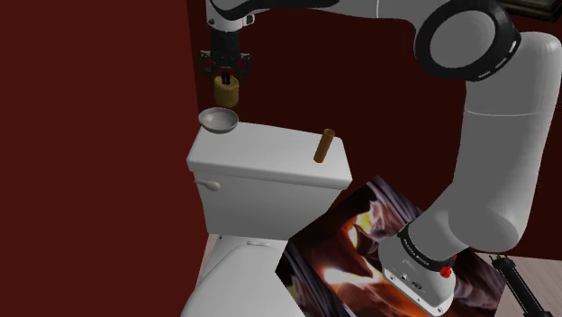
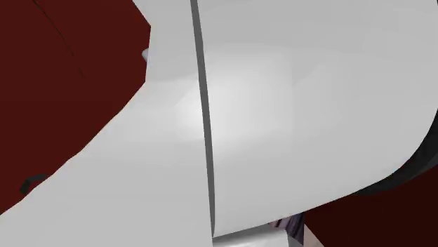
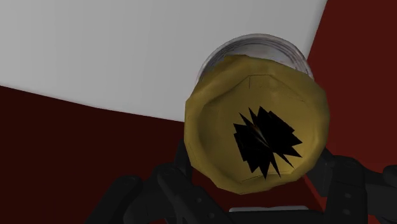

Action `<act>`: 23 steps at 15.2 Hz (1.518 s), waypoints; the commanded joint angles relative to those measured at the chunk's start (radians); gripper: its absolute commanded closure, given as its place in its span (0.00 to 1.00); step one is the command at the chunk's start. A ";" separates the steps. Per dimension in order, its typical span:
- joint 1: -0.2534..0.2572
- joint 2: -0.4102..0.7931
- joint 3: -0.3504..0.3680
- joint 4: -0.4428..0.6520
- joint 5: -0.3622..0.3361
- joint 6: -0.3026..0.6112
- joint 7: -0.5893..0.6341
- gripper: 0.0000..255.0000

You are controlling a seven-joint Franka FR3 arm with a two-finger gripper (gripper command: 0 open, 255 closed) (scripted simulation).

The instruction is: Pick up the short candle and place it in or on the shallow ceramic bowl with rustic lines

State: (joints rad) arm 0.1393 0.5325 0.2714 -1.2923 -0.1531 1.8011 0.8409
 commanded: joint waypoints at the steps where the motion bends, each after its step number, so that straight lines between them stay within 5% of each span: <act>1: 0.043 0.134 -0.007 0.210 -0.025 -0.078 0.012 1.00; 14: 0.031 0.148 -0.012 0.055 -0.032 0.089 0.024 1.00; 22: 0.031 0.148 -0.012 0.055 -0.032 0.089 0.024 1.00; 23: 0.031 0.149 -0.012 0.057 -0.032 0.088 0.024 0.00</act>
State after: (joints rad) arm 0.1708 0.6803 0.2598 -1.2360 -0.1849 1.8895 0.8656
